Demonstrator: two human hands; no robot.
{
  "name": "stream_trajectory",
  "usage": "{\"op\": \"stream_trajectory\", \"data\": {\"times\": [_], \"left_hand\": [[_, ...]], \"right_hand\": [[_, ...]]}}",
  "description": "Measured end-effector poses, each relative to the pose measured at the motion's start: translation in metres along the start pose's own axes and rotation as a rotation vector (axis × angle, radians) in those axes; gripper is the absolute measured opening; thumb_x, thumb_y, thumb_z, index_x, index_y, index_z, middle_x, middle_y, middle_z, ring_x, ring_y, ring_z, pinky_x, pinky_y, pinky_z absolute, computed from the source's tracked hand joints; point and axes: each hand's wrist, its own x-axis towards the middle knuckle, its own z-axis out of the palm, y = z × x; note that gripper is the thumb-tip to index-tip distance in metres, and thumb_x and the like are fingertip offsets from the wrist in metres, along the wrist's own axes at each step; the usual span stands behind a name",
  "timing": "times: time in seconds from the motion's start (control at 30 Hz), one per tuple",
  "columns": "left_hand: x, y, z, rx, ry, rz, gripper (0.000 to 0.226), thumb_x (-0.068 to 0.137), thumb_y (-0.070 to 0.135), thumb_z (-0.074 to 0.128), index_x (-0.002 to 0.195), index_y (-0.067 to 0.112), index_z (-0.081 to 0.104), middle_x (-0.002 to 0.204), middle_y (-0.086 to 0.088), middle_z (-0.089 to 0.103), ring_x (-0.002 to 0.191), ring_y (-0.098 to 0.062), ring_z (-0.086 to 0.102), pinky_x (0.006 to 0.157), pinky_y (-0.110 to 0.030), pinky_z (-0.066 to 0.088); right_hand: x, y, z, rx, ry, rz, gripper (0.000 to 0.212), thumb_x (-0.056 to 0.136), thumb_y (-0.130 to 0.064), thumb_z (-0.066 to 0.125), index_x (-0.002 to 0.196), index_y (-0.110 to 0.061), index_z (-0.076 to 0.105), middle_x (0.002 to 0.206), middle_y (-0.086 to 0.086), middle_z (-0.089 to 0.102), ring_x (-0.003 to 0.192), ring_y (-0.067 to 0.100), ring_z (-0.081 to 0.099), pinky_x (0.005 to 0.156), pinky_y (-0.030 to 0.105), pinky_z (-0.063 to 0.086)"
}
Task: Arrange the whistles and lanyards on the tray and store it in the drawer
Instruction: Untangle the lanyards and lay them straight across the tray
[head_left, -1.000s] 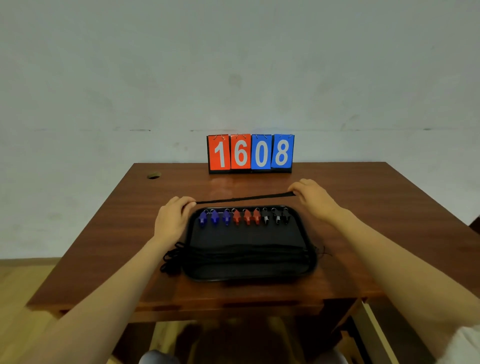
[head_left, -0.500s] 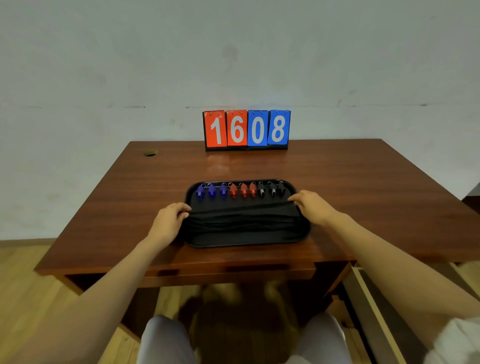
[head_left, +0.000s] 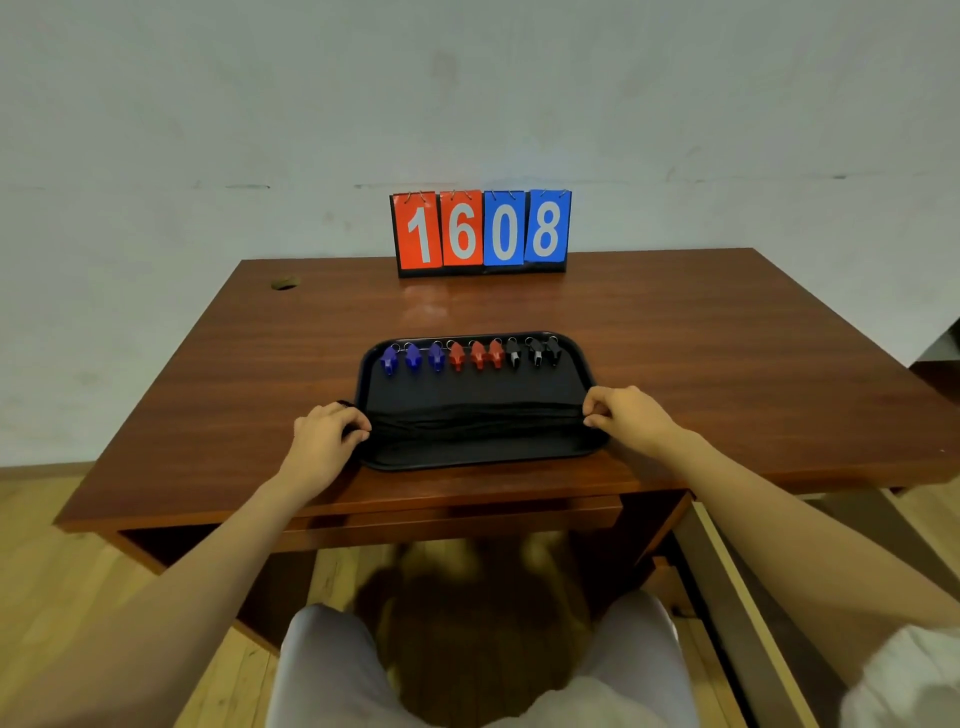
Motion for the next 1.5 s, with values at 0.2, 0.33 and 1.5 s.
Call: {"op": "stream_trajectory", "data": {"times": [0.2,0.33,1.5], "left_hand": [[-0.001,0.001,0.004,0.116,0.044,-0.011,0.011,0.089,0.021,0.061,0.093,0.025,0.071,0.103,0.002,0.058,0.11,-0.023,0.045,0.086,-0.036,0.024],[-0.003,0.003,0.007,0.167,0.047,0.005,0.013,0.089,0.028,0.06,0.096,0.027,0.071,0.099,0.004,0.054,0.109,-0.022,0.043,0.083,-0.034,0.022],[0.046,0.039,0.032,0.253,0.016,-0.036,0.031,0.098,0.022,0.043,0.122,0.013,0.062,0.108,-0.012,0.057,0.105,-0.032,0.048,0.086,-0.041,0.038]], "right_hand": [[0.0,0.002,0.006,-0.119,0.049,-0.02,0.007,0.092,-0.02,0.057,0.095,-0.016,0.063,0.095,0.004,0.065,0.092,0.013,0.041,0.073,0.028,0.04],[-0.001,-0.001,0.004,-0.293,0.111,-0.091,0.014,0.093,-0.026,0.056,0.099,-0.018,0.065,0.097,0.0,0.063,0.096,0.019,0.045,0.076,0.026,0.034],[0.051,-0.015,0.004,-0.168,0.158,0.104,0.025,0.094,-0.028,0.05,0.101,-0.011,0.066,0.102,0.011,0.065,0.107,0.031,0.052,0.086,0.042,0.046]]}}
